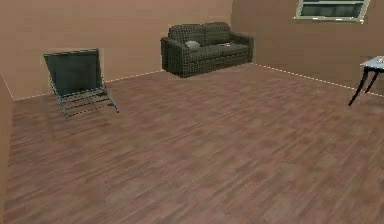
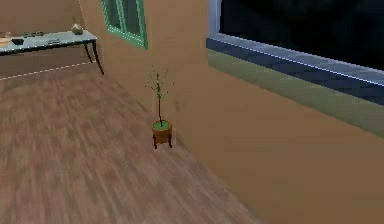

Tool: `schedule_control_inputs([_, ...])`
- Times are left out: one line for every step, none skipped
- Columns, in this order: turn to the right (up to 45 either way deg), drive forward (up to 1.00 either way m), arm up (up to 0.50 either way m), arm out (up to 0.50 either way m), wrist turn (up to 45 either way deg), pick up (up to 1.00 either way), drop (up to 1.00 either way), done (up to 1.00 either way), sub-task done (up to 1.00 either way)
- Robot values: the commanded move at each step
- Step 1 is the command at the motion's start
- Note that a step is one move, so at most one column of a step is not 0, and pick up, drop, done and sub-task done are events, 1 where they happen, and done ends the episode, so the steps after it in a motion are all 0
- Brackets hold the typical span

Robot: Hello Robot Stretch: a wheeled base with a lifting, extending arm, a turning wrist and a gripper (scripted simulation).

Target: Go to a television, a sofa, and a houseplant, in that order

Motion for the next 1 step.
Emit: schedule_control_inputs([0.0,1.0,0.0,0.0,0.0,0.0,0.0,0.0,0.0])
